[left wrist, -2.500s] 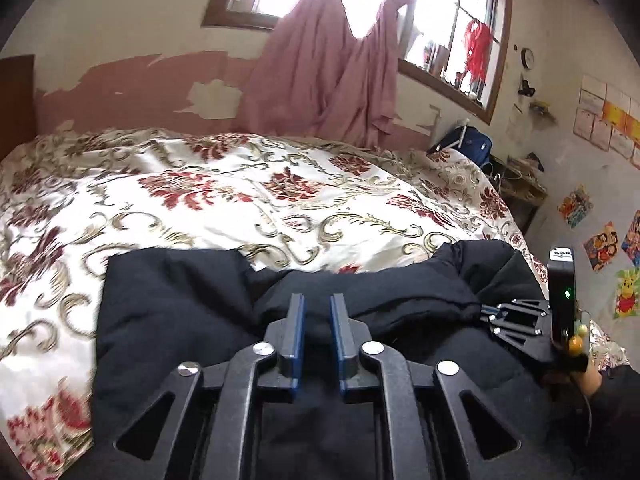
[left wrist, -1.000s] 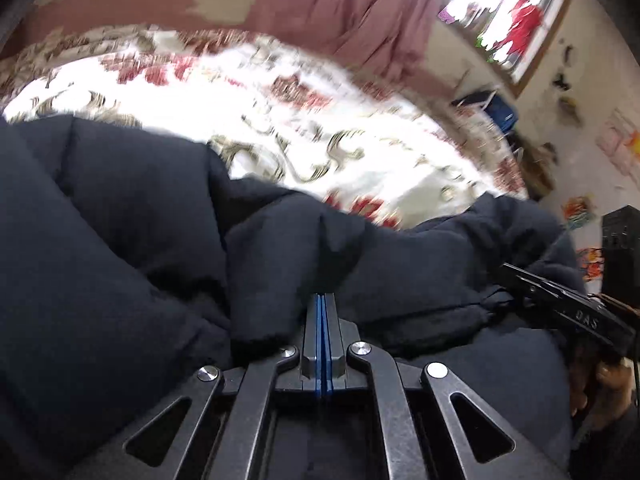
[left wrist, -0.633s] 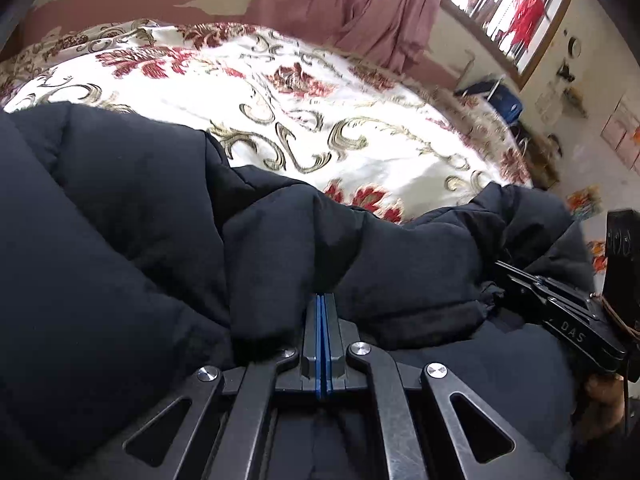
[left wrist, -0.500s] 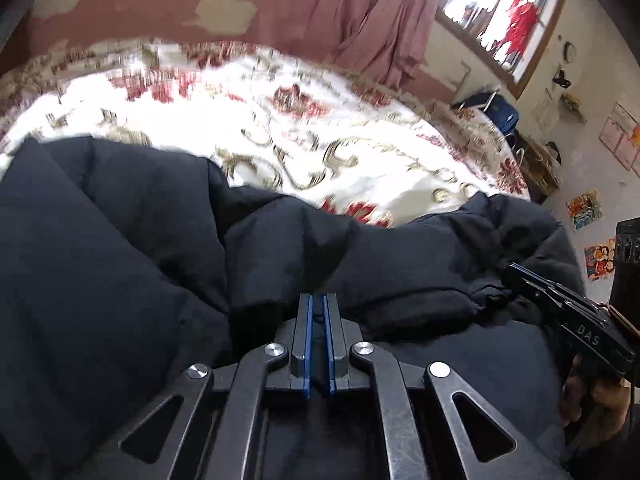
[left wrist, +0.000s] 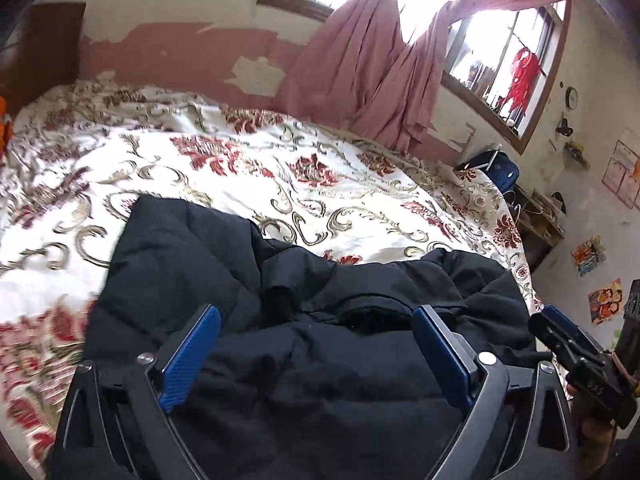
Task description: Fold large clothes
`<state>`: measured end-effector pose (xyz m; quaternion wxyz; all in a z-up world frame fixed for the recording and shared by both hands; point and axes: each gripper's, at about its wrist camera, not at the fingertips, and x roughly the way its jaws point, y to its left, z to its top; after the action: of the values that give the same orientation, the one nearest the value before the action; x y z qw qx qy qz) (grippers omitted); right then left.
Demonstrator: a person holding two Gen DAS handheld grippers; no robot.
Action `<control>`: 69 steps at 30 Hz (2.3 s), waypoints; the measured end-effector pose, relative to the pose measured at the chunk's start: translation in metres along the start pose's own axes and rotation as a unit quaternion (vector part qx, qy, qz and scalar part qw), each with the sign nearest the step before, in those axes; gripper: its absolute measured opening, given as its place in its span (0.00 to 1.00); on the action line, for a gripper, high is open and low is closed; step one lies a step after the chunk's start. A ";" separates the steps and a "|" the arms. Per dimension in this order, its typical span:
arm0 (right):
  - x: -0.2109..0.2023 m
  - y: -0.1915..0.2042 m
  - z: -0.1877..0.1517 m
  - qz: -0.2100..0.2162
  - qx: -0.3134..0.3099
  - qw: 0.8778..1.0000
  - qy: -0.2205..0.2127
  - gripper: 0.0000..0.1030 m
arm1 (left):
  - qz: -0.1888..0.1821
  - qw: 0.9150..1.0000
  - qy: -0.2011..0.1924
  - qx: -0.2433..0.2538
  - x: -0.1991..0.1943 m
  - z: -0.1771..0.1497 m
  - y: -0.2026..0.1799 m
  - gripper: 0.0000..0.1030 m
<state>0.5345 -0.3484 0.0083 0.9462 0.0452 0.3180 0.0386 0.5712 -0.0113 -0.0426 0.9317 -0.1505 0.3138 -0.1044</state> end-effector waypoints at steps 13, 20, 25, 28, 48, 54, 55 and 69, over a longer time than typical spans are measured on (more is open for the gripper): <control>-0.112 0.031 -0.016 0.023 -0.018 0.998 -0.058 0.96 | 0.031 0.997 -0.055 0.055 -0.115 -0.028 -0.037 1.00; -0.173 0.042 -0.027 0.030 -0.036 0.996 -0.079 0.97 | 0.051 0.994 -0.065 0.067 -0.174 -0.044 -0.050 1.00; -0.204 0.040 -0.039 0.038 -0.034 0.996 -0.079 0.98 | 0.071 0.992 -0.071 0.076 -0.208 -0.061 -0.053 1.00; -0.220 0.038 -0.049 0.043 -0.026 0.996 -0.077 0.98 | 0.081 0.990 -0.084 0.085 -0.227 -0.074 -0.058 1.00; -0.318 0.058 -0.117 0.050 -0.066 0.990 -0.118 0.98 | 0.108 0.975 -0.114 0.158 -0.306 -0.149 -0.080 1.00; -0.333 0.066 -0.136 0.052 -0.074 0.989 -0.118 0.98 | 0.104 0.975 -0.114 0.162 -0.324 -0.169 -0.076 1.00; -0.335 0.067 -0.140 0.050 -0.075 0.989 -0.117 0.98 | 0.104 0.975 -0.113 0.162 -0.326 -0.173 -0.076 1.00; -0.350 0.070 -0.171 0.043 -0.060 0.991 -0.112 0.98 | 0.118 0.976 -0.116 0.144 -0.339 -0.204 -0.060 1.00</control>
<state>0.1495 -0.3039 0.0896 0.9742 0.0065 0.2053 0.0930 0.1746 -0.0134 0.0109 0.9793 0.0124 0.2009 -0.0198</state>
